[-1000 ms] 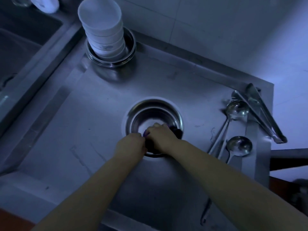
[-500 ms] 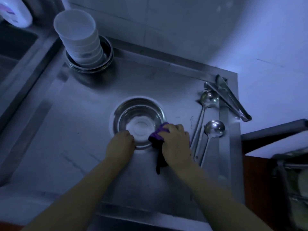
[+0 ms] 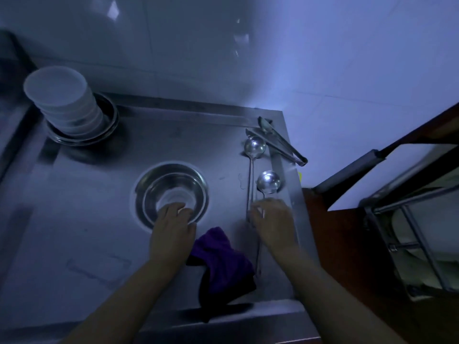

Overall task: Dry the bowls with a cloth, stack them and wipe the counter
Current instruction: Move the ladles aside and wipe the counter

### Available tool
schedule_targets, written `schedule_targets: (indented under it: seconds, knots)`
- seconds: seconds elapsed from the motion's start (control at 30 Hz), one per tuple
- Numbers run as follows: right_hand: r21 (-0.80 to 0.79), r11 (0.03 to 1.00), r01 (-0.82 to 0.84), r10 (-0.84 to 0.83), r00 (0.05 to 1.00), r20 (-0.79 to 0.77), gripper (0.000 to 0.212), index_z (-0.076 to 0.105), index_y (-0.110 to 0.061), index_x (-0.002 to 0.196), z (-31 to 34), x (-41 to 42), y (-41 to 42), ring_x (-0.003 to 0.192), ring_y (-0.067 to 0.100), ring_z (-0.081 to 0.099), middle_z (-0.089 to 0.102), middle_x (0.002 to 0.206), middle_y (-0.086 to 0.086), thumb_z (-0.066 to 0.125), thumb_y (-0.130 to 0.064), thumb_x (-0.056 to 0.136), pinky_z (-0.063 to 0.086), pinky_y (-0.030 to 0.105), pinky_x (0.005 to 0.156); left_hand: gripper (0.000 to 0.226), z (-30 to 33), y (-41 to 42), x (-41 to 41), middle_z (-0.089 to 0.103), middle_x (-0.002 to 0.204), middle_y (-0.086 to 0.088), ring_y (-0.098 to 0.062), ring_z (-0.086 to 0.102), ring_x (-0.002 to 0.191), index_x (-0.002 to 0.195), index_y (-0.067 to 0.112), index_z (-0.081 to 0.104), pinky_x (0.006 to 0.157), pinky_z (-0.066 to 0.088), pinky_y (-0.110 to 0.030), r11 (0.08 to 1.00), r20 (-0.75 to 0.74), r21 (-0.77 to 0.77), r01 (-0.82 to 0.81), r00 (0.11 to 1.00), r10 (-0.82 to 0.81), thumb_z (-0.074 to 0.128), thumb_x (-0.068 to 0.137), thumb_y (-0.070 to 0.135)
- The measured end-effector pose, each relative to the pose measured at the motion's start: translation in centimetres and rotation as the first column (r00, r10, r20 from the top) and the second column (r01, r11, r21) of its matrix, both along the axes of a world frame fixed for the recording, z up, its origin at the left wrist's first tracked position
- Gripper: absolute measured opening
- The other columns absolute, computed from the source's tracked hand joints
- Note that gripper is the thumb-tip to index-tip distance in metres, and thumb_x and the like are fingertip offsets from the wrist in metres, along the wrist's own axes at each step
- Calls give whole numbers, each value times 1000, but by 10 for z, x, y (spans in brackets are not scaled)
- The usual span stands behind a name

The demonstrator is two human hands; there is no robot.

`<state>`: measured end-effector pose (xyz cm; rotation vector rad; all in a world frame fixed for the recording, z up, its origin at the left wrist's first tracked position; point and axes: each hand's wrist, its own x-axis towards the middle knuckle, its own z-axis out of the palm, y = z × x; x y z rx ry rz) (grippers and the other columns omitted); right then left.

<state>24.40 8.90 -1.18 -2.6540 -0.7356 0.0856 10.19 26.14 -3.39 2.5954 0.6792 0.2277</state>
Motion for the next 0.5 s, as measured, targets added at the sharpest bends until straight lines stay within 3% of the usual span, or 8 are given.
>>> schedule_targets:
  seconds: [0.1, 0.27, 0.37, 0.5]
  knots:
    - [-59, 993, 106, -97, 985, 141, 9, 73, -11, 84, 5, 74, -11, 85, 37, 58, 68, 87, 14, 65, -13, 85, 44, 42, 73, 21, 8, -9, 35, 64, 100, -21, -40, 59, 97, 93, -2, 69, 87, 47, -46, 999, 32, 18, 35, 999, -36, 71, 72, -1]
    - [-136, 979, 149, -113, 964, 242, 20, 70, -10, 103, -11, 175, -9, 97, 32, 53, 64, 109, 13, 59, -9, 86, 36, 35, 78, 30, 17, -31, 93, 64, 110, -17, -37, 57, 106, 98, 2, 69, 86, 49, -44, 1000, 55, -31, 1, 998, 1, 77, 69, 2]
    - [-251, 962, 108, -66, 983, 169, 28, 62, -8, 115, -25, 210, -3, 107, 33, 49, 51, 128, 15, 55, -14, 88, 36, 38, 87, 28, 16, -40, 116, 62, 115, -14, -34, 54, 111, 100, 4, 69, 90, 47, -40, 998, 61, -57, -9, 998, 12, 74, 72, 2]
    - [-284, 957, 57, -40, 997, 63, 24, 61, -6, 106, -37, 227, 0, 97, 34, 52, 50, 116, 15, 56, -19, 88, 43, 39, 80, 29, 10, -47, 127, 57, 124, -13, -31, 47, 120, 106, 4, 68, 97, 42, -39, 995, 14, -89, -39, 999, 40, 68, 78, 2]
